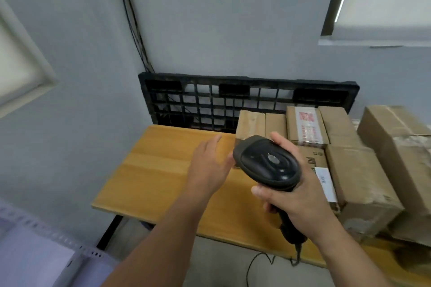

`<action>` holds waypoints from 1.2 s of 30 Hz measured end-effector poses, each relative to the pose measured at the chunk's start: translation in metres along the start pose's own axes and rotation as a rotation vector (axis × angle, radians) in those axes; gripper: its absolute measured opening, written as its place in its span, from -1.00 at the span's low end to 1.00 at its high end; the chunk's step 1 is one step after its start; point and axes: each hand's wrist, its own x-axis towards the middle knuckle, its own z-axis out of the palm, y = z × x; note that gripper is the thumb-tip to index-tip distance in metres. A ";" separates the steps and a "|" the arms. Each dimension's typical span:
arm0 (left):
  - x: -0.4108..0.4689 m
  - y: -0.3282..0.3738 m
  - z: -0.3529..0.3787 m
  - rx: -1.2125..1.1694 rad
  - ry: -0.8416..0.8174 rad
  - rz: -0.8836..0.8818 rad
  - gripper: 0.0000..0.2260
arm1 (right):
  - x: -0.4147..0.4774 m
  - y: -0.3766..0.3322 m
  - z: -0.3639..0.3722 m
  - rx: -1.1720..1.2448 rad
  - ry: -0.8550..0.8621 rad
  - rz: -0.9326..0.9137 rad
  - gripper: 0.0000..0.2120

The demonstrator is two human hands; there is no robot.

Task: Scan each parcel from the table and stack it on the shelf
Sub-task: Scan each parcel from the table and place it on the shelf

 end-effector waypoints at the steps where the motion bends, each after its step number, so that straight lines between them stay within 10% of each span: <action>1: 0.011 0.005 0.007 0.014 -0.029 0.022 -0.44 | 0.004 0.001 -0.005 -0.005 0.026 0.012 -0.16; 23: 0.111 0.024 0.050 0.360 -0.275 -0.201 -0.26 | 0.027 0.016 -0.042 -0.037 0.231 0.113 -0.13; 36: 0.047 -0.018 -0.001 -0.525 -0.308 -0.372 0.11 | 0.006 0.006 -0.031 -0.038 0.147 0.072 -0.12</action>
